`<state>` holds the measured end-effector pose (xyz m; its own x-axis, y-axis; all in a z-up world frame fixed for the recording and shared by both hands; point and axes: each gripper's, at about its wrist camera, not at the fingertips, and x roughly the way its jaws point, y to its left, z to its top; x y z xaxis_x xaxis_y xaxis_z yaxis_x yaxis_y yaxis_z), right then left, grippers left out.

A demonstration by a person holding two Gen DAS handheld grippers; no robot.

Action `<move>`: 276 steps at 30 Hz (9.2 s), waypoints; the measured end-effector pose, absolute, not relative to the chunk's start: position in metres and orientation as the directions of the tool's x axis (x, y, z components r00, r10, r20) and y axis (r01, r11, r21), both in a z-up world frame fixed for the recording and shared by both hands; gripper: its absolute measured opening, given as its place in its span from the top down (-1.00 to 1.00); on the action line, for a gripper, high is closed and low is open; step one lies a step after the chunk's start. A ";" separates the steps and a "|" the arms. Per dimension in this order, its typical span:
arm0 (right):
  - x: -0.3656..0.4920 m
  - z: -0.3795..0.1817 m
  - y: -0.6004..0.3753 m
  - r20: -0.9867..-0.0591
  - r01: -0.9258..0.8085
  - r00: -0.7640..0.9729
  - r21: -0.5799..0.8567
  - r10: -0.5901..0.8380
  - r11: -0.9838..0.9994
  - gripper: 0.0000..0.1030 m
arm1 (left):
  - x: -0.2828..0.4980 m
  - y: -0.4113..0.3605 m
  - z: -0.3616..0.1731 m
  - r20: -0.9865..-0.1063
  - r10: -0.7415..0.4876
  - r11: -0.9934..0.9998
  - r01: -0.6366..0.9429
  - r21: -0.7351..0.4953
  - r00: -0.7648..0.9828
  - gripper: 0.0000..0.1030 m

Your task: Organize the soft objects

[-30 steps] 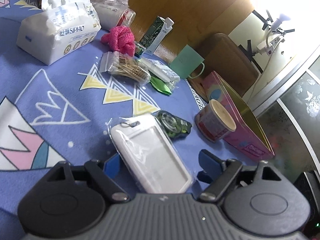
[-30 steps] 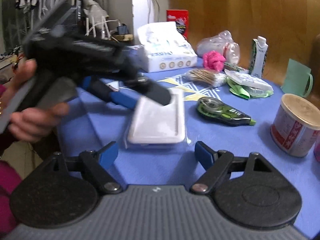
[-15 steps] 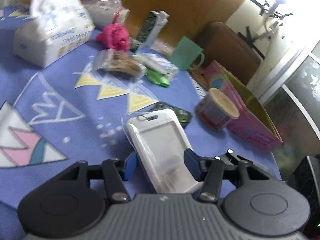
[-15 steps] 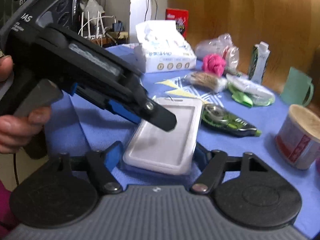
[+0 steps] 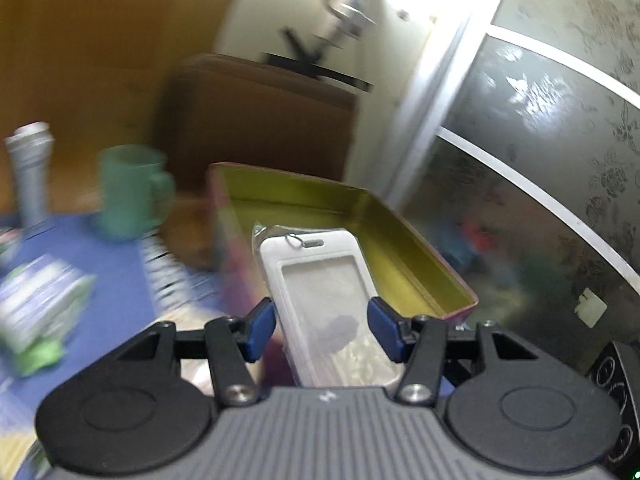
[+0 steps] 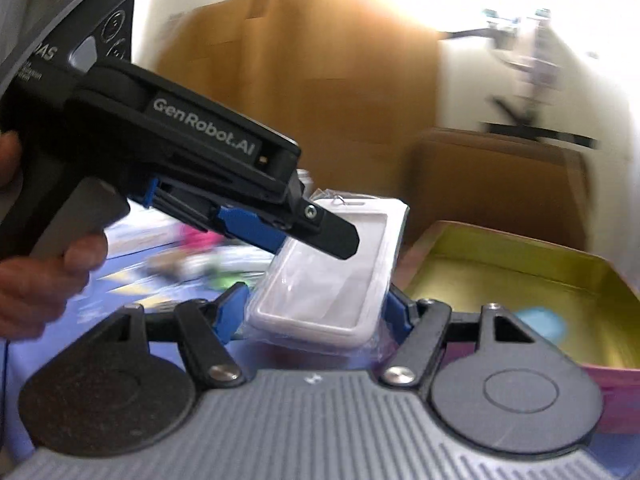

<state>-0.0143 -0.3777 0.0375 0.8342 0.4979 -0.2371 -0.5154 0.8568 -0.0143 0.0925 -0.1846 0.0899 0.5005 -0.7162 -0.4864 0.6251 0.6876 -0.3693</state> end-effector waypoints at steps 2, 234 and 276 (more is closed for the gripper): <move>0.000 0.040 -0.404 -0.237 -0.447 0.867 0.012 0.437 0.894 -0.41 | 0.104 -0.220 0.090 -0.483 -0.731 0.668 0.652 -0.359 0.482 0.02; 0.036 0.026 -0.483 -0.249 -0.046 0.965 0.147 0.082 0.988 0.37 | 0.089 -0.271 0.066 -0.591 -0.568 0.788 0.585 -0.192 0.573 -0.36; -0.031 0.011 -0.341 -0.420 -0.348 0.812 0.212 0.407 0.913 0.32 | -0.003 -0.045 0.028 -0.605 -0.181 0.974 0.228 0.001 0.775 -0.65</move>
<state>-0.0310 -0.3414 0.0107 0.8115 0.4067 -0.4196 -0.3482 0.9132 0.2118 -0.0030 -0.0447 0.0277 0.7755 -0.1808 -0.6049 0.2279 0.9737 0.0011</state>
